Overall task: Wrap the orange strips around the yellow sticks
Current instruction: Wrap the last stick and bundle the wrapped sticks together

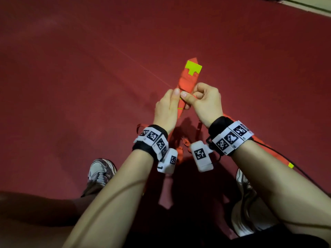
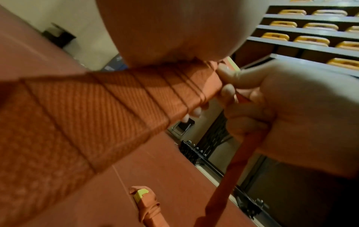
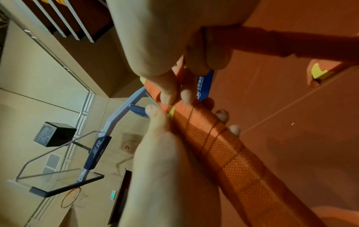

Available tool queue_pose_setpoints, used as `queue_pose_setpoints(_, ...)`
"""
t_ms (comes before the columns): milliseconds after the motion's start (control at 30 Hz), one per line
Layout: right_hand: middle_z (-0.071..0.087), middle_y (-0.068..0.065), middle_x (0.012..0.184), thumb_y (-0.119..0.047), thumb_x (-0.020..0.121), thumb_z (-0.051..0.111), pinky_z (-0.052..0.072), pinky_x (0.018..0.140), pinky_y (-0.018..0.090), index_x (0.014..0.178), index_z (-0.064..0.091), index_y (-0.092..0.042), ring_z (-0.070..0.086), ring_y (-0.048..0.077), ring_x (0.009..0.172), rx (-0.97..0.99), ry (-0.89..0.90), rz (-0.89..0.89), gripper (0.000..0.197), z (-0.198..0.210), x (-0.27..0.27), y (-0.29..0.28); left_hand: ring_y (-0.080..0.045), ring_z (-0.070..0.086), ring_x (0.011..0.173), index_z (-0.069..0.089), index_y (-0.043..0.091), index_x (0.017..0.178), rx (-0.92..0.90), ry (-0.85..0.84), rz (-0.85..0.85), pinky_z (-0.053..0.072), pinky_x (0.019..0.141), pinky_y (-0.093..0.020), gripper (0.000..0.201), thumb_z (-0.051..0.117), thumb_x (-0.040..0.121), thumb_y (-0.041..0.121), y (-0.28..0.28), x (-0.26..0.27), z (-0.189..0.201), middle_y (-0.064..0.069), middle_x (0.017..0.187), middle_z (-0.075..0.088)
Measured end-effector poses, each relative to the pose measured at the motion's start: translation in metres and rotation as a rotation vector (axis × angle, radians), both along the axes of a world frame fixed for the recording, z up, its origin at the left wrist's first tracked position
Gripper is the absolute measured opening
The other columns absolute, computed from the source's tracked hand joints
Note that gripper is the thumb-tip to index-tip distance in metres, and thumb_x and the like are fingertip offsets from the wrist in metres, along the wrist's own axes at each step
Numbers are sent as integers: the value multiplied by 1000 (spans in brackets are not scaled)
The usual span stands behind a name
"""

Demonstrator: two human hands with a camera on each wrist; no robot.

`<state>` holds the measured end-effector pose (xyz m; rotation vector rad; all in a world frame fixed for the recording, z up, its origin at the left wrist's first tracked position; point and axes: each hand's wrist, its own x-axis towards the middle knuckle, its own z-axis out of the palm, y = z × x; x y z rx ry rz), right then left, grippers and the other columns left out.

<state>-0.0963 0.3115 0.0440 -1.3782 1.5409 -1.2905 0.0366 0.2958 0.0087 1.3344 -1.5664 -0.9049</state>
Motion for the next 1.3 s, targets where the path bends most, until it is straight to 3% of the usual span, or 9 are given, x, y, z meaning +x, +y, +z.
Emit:
queue_pose_setpoints(133, 69, 1, 57, -28, 86, 77, 48, 64, 28, 71, 55, -8, 62, 6, 53, 43, 77, -59, 33, -7, -10, -4, -27, 72, 93, 69, 27, 99, 106, 259, -181, 51, 97, -56, 46, 36, 100, 59, 3, -2, 2, -1, 87, 77)
queue_pose_setpoints(267, 71, 3, 62, -24, 88, 75, 51, 71, 26, 74, 58, -7, 64, 5, 57, 57, 98, -55, 27, -10, -16, -5, -30, 72, 89, 70, 8, 113, 389, 640, -220, 56, 88, -38, 53, 26, 111, 38, 2, 5, 10, -24, 92, 74)
queue_pose_setpoints(433, 72, 1, 62, -30, 86, 75, 51, 72, 25, 75, 65, -8, 68, 10, 66, 37, 168, -45, 27, -9, -17, -7, -30, 71, 95, 67, -6, 121, 287, 522, -326, 56, 93, -35, 26, 52, 103, 6, 1, 17, 10, -26, 101, 73)
queue_pose_setpoints(567, 71, -1, 59, -39, 86, 74, 49, 66, 26, 68, 69, -12, 63, 4, 57, 69, 359, 12, 33, 5, -22, -10, -29, 72, 103, 74, 7, 112, 203, 349, -150, 54, 101, -43, 23, 71, 89, 4, -4, 11, 6, -14, 103, 77)
queue_pose_setpoints(733, 65, 2, 50, -41, 89, 70, 48, 63, 28, 61, 65, -14, 57, 8, 49, 12, 513, 140, 39, 27, -14, -9, -15, 73, 94, 75, 17, 104, 207, 347, 58, 57, 92, -31, 26, 75, 81, 4, -4, 5, -1, -2, 94, 76)
queue_pose_setpoints(867, 63, 3, 48, -36, 91, 70, 41, 58, 20, 62, 66, -11, 52, 6, 43, 43, 313, 146, 38, 29, -17, -7, -14, 72, 83, 67, -4, 121, 259, 561, 23, 57, 79, -26, 32, 67, 90, -9, -7, 10, 6, -15, 98, 75)
queue_pose_setpoints(1000, 58, 9, 49, -46, 81, 78, 32, 45, 24, 64, 62, -10, 42, 15, 41, 103, -40, 134, 43, 25, -24, -11, -17, 73, 80, 57, 1, 130, 338, 751, -122, 58, 73, -29, 36, 62, 94, -4, -10, 20, 19, -11, 91, 77)
queue_pose_setpoints(1100, 64, 9, 62, -36, 82, 78, 26, 46, 27, 98, 68, -15, 45, 18, 48, 101, -269, 393, 28, 26, -24, -9, -26, 71, 81, 42, -11, 140, 415, 827, -330, 57, 79, -32, 59, 64, 89, 7, -9, 26, 27, -17, 92, 73)
queue_pose_setpoints(1300, 59, 12, 65, -35, 84, 77, 12, 41, 25, 138, 58, -16, 17, 14, 41, 237, -537, 853, 61, 22, -30, -5, -31, 71, 86, 54, -7, 122, 498, 844, -716, 57, 83, -31, 65, 83, 78, 32, -6, 35, 32, -25, 93, 70)
